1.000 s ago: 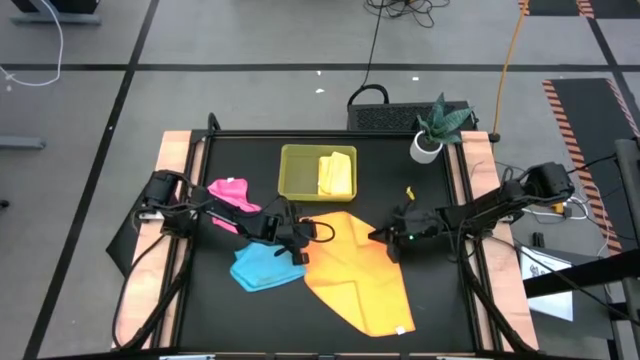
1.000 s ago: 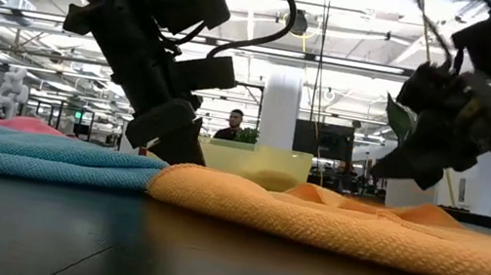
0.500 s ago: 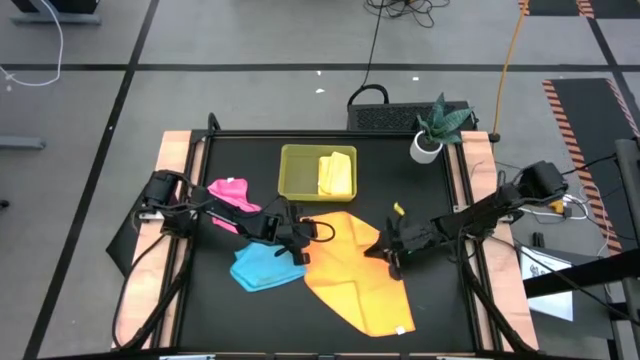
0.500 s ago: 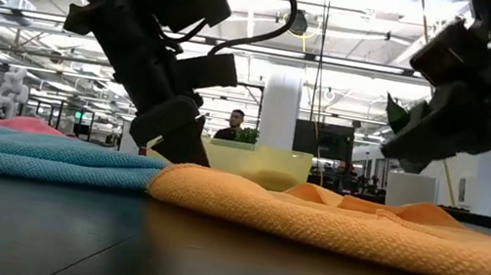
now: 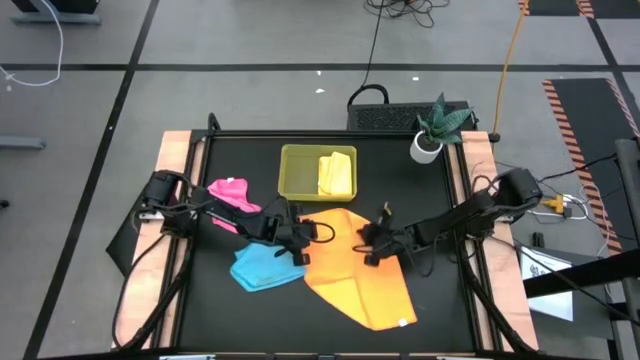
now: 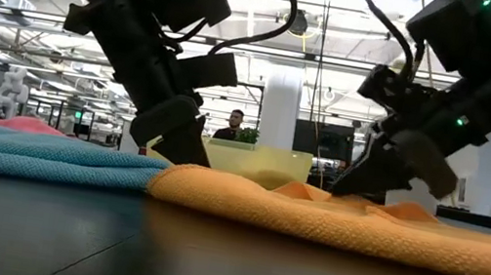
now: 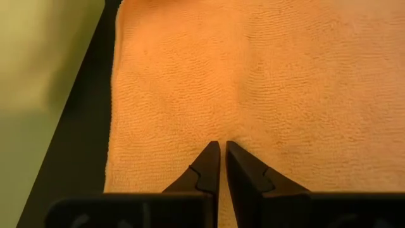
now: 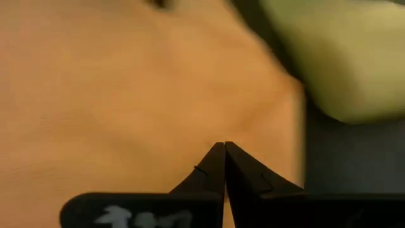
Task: Fold microfiber towels
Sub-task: Fold the orange microfiber cloth
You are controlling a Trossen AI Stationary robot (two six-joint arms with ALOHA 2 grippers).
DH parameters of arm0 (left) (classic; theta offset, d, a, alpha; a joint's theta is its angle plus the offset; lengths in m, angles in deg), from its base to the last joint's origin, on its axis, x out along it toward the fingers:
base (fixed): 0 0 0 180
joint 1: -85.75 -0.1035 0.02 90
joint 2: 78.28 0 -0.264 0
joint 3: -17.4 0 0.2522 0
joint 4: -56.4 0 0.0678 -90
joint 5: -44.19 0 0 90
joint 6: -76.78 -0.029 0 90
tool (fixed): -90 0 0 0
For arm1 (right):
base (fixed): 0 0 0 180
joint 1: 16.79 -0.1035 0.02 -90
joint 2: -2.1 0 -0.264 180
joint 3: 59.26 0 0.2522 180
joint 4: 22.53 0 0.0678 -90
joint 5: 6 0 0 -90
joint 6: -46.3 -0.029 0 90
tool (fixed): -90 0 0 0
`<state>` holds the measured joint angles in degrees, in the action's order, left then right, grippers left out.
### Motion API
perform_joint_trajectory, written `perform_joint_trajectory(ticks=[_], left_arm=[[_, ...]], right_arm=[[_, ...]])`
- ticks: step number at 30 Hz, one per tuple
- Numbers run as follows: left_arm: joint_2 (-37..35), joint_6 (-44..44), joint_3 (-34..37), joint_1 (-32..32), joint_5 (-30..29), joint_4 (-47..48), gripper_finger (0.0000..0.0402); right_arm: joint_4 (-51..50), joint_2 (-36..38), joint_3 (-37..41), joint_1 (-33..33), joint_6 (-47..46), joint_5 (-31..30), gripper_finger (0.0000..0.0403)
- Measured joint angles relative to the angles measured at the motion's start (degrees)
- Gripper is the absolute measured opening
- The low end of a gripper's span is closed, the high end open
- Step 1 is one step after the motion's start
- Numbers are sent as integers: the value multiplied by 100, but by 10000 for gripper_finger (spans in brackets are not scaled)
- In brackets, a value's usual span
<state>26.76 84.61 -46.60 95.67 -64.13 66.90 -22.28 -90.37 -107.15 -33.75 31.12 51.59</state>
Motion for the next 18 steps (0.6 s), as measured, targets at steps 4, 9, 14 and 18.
perform_joint_trajectory(ticks=[4, 9, 14, 18], left_arm=[[0, -4, 0, 41, -1, 12, 31], [0, -4, 0, 70, -11, 9, 31], [0, -7, 0, 70, -24, 9, 31], [0, -6, 0, 70, -25, 7, 31]], right_arm=[[-1055, 483, 0, 70, -839, -663, 0], [-1598, 896, 2, 67, -1027, -930, 0], [-1021, 1104, 2, -7, -442, 97, 0], [-644, 1099, 2, 11, -115, 956, 13]])
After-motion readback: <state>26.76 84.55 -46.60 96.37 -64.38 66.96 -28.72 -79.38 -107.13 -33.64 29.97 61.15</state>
